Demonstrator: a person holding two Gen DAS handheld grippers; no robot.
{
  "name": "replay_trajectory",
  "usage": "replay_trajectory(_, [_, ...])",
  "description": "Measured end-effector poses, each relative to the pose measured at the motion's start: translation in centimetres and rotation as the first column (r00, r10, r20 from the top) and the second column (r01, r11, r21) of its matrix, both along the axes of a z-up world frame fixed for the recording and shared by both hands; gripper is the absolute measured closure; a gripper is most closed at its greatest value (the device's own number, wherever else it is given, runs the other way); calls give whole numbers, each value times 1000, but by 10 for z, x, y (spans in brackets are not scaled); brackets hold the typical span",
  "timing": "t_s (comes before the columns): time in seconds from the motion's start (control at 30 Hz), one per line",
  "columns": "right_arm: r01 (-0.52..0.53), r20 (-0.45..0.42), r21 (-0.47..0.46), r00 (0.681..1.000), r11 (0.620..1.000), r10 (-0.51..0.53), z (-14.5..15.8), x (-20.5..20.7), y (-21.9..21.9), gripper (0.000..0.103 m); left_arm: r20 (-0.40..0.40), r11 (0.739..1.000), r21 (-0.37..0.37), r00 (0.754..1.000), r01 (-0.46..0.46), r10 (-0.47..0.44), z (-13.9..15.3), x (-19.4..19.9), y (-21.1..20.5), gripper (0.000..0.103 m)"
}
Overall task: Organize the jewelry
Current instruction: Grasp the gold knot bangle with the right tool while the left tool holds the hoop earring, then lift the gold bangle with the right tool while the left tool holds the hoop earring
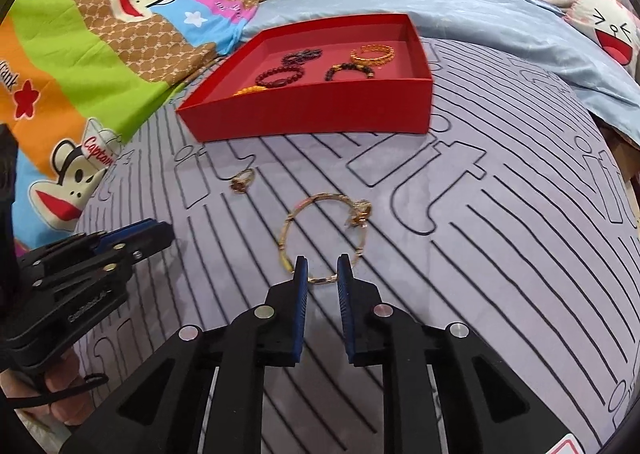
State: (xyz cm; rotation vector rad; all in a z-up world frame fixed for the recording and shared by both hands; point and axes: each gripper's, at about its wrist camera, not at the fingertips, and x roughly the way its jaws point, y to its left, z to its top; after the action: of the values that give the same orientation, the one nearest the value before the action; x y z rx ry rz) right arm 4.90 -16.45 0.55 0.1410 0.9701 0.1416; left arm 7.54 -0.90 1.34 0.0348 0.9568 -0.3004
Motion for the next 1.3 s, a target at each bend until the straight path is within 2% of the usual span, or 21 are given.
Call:
replay_trajectory(0.3, [-53, -1, -44, 999, 998, 53, -12, 10, 25, 89, -1, 1000, -5, 1000, -3, 3, 1, -1, 1, 85])
replay_trajectory(0.4, [-52, -7, -59, 999, 997, 51, -13, 14, 22, 103, -2, 1000, -6, 1000, -8, 8, 1, 0, 3, 85])
replay_trajectory(0.7, [-59, 33, 54, 998, 997, 57, 12, -2, 7, 102, 1, 1000, -8, 1000, -8, 8, 3, -1, 2, 85])
replay_trajectory(0.83, [-84, 35, 25, 996, 996, 83, 16, -4, 11, 102, 9, 1000, -9, 1000, -4, 4, 6, -5, -1, 85])
replay_trajectory(0.9, [-85, 30, 0, 996, 996, 85, 12, -1, 14, 98, 13, 1000, -9, 1000, -2, 2, 7, -7, -2, 85])
replay_trajectory(0.97, [-81, 27, -13, 996, 997, 82, 9, 3, 16, 81, 18, 1000, -8, 1000, -1, 1, 9, -9, -2, 85])
replay_trajectory(1.03, [-79, 30, -36, 996, 996, 80, 6, 8, 18, 76, 19, 1000, -8, 1000, -3, 3, 10, -9, -1, 85])
replay_trajectory(1.2, [-85, -4, -59, 996, 995, 85, -8, 23, 23, 77, 19, 1000, -8, 1000, -10, 10, 10, -8, 5, 85])
replay_trajectory(1.3, [-85, -9, -68, 996, 994, 85, -14, 27, 26, 88, 17, 1000, -8, 1000, -13, 13, 9, -5, 7, 85])
